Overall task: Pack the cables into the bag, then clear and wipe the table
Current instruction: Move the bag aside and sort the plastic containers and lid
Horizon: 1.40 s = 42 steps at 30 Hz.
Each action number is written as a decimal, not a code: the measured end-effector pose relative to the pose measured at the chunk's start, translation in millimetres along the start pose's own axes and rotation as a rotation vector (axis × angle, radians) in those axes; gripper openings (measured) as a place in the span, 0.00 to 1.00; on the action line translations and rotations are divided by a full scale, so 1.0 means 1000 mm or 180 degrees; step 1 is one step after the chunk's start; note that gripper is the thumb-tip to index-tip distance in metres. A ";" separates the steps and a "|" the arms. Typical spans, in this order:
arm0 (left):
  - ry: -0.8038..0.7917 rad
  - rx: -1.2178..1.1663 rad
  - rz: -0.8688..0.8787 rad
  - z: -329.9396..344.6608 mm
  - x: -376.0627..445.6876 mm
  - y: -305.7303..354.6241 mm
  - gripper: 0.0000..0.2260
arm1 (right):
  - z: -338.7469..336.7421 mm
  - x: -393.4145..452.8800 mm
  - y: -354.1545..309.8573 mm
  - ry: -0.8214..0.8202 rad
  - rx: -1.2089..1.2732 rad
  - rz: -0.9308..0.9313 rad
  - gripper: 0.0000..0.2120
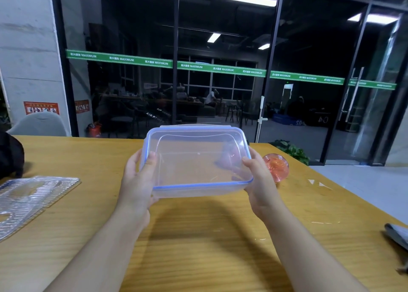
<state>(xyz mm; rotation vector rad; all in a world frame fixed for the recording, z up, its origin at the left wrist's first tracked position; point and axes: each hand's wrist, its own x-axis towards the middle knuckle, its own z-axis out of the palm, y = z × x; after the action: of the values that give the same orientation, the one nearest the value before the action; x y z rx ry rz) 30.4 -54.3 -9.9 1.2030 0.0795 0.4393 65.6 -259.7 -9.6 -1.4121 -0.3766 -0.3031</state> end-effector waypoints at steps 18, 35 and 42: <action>-0.0452 -0.0054 0.1121 0.004 -0.028 0.028 0.14 | -0.007 -0.001 -0.025 0.0108 -0.1487 -0.1138 0.11; -0.0243 0.0037 0.1638 0.012 -0.033 0.026 0.15 | 0.003 -0.002 -0.018 0.0893 -0.1403 -0.1006 0.18; 0.0019 -0.0115 0.1411 0.006 -0.025 0.023 0.14 | 0.000 0.001 -0.013 -0.0098 0.0495 0.1375 0.26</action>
<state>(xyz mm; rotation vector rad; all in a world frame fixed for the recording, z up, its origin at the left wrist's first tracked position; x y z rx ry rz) 2.5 -62.4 8.6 1.1828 -0.1935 0.8279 60.5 -261.1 2.8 -1.3075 -0.1102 0.0990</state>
